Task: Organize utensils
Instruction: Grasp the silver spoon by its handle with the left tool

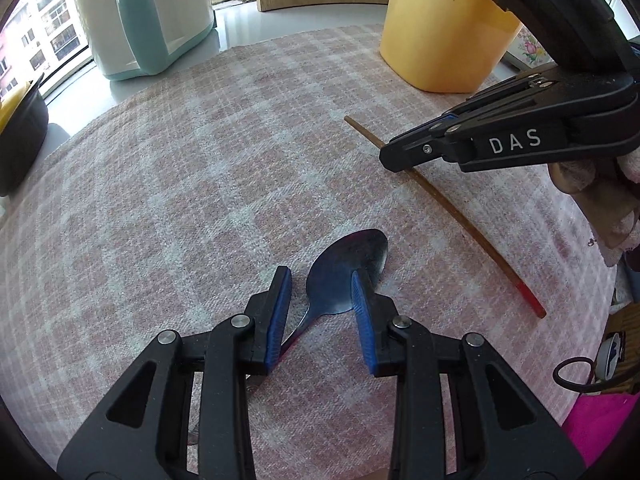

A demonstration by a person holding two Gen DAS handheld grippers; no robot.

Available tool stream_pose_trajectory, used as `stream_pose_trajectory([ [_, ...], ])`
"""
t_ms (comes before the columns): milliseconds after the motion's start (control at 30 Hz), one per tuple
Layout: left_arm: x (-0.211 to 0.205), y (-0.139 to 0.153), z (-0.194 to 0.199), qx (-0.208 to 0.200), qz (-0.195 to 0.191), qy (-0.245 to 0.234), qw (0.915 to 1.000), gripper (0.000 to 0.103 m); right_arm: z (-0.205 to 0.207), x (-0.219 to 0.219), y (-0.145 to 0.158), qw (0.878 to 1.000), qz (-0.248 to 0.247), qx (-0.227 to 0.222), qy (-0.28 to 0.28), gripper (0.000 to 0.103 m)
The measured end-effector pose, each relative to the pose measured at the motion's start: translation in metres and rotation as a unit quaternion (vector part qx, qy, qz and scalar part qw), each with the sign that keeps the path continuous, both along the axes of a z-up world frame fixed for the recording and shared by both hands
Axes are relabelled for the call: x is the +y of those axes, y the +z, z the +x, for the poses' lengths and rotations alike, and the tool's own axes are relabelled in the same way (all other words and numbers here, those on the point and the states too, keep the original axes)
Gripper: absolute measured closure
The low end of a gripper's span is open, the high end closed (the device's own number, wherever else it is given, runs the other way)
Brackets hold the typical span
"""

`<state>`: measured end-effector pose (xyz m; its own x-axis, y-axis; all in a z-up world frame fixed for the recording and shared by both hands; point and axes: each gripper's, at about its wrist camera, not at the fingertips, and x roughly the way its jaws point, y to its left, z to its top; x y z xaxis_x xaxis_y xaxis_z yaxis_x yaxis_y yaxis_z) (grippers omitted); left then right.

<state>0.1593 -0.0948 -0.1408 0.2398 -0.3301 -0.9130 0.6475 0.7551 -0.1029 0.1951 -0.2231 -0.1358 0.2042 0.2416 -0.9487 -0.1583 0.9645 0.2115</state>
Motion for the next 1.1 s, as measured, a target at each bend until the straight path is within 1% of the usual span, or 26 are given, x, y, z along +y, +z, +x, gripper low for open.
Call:
stream_pose_trajectory([
  [100, -0.002, -0.001, -0.005, -0.014, 0.004, -0.002, 0.9999, 0.073, -0.002, -0.003, 0.0, 1.0, 0.0, -0.001, -0.001, 0.099],
  [133, -0.003, -0.001, -0.006, -0.018, 0.005, -0.006, 0.9998, 0.075, -0.001, -0.002, 0.0, 1.0, 0.0, -0.001, -0.002, 0.099],
  [167, -0.003, -0.001, -0.009, -0.02, 0.005, -0.008, 0.9998, 0.08, -0.001, -0.003, -0.001, 1.0, 0.001, -0.001, -0.002, 0.099],
  [267, -0.005, 0.0, -0.013, -0.032, 0.009, -0.007, 0.9994, 0.083, -0.002, -0.004, -0.001, 1.0, 0.001, 0.0, -0.004, 0.099],
  [300, -0.005, 0.0, -0.014, -0.036, 0.01, -0.006, 0.9993, 0.086, -0.002, -0.004, -0.001, 1.0, 0.001, 0.0, -0.004, 0.099],
  [400, -0.005, 0.002, -0.017, -0.047, 0.012, 0.002, 0.9988, 0.092, -0.003, -0.007, -0.002, 1.0, 0.002, -0.001, -0.006, 0.099],
  [600, -0.008, 0.009, -0.031, -0.08, 0.026, 0.009, 0.9965, 0.099, -0.006, -0.012, 0.001, 1.0, 0.004, -0.004, -0.011, 0.099],
  [833, -0.015, 0.015, -0.041, -0.09, 0.03, 0.0, 0.9955, 0.1, -0.009, -0.015, 0.005, 1.0, 0.01, -0.006, -0.011, 0.099],
  [933, -0.018, 0.015, -0.047, -0.098, 0.043, -0.008, 0.9943, 0.1, -0.011, -0.016, 0.004, 1.0, 0.012, -0.005, -0.013, 0.099],
  [1100, -0.021, 0.013, -0.044, -0.086, 0.039, -0.015, 0.9954, 0.1, -0.014, -0.018, 0.002, 1.0, 0.016, -0.001, -0.016, 0.099],
])
